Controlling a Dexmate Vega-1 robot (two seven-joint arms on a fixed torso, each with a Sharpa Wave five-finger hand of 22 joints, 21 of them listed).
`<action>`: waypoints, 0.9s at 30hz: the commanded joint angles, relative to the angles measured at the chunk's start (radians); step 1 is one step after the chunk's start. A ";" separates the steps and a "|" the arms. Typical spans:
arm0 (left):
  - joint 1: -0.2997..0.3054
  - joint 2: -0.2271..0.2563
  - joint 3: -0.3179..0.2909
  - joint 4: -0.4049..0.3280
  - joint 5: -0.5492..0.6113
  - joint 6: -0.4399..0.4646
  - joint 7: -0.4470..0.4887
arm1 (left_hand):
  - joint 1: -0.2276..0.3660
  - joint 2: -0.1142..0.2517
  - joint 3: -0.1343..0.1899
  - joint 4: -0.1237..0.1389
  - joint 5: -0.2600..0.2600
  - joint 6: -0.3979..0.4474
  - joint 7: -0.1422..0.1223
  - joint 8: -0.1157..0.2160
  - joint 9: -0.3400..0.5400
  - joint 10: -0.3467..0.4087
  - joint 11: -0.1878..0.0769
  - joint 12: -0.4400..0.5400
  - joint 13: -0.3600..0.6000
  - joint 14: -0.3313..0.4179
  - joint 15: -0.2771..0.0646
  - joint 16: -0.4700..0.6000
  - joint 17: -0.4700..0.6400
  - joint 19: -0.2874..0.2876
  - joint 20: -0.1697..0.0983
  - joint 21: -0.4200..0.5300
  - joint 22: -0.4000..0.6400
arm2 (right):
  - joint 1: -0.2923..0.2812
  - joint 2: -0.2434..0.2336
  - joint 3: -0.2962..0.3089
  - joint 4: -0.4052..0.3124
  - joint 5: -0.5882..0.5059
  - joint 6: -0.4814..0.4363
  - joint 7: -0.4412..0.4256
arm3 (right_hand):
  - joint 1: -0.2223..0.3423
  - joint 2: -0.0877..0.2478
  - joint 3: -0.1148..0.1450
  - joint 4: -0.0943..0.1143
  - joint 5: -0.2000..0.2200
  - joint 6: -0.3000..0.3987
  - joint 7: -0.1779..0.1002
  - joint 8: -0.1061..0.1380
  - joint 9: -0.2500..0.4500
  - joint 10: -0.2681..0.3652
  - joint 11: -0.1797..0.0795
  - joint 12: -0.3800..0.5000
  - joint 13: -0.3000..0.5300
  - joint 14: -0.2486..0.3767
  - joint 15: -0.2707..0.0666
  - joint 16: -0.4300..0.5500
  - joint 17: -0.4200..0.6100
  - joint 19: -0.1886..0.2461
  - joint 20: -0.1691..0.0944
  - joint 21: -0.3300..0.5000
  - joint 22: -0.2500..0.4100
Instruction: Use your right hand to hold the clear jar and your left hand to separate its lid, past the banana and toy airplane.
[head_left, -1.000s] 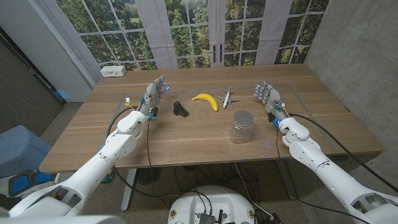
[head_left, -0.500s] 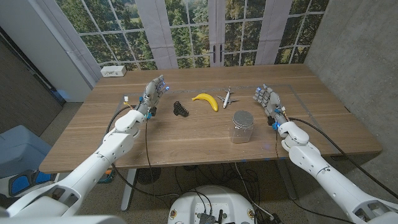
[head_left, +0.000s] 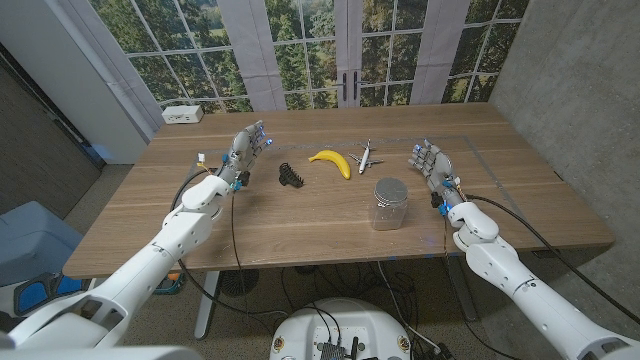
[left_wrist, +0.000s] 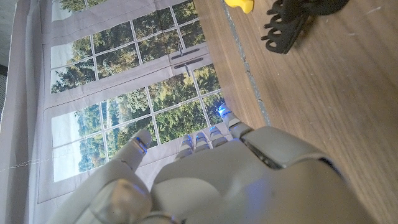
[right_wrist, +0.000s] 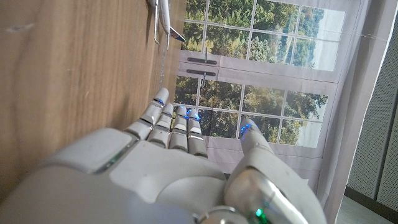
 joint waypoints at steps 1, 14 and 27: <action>0.003 0.012 -0.001 -0.007 -0.005 0.009 -0.013 | -0.003 0.029 -0.002 -0.007 -0.001 -0.002 0.000 0.005 0.006 -0.002 0.006 0.008 0.005 -0.003 -0.038 0.003 0.000 0.011 -0.058 -0.005 0.004 | -0.048 -0.017 0.005 -0.050 -0.019 0.010 -0.034 | 0.003 0.001 0.001 -0.009 0.000 0.004 0.005 0.004 0.002 0.010 0.002 0.005 0.001 0.010 0.003 0.007 0.002 0.008 -0.005 -0.005 0.001; -0.002 0.019 0.000 -0.006 -0.014 0.010 -0.041 | -0.006 0.030 -0.004 -0.011 -0.002 -0.004 0.001 0.004 0.006 0.000 0.003 0.009 0.005 0.000 -0.040 0.004 0.001 0.023 -0.055 -0.007 0.005 | -0.103 -0.037 0.013 -0.100 -0.041 0.021 -0.067 | 0.009 0.004 0.002 -0.020 -0.001 0.005 0.007 0.003 0.002 0.009 0.001 0.005 -0.001 0.011 0.004 0.007 -0.002 0.014 -0.004 -0.012 0.001; -0.011 0.015 0.003 0.006 -0.018 0.008 -0.056 | -0.010 0.031 -0.005 -0.012 -0.002 -0.004 0.003 0.005 0.006 0.001 0.002 0.009 0.005 0.001 -0.039 0.004 0.002 0.030 -0.053 -0.009 0.005 | -0.159 -0.046 0.022 -0.152 -0.053 0.027 -0.104 | 0.019 0.001 0.004 -0.034 -0.002 0.004 0.005 0.003 0.002 0.009 0.000 0.004 -0.003 0.013 0.000 0.006 -0.008 0.017 -0.007 -0.021 0.001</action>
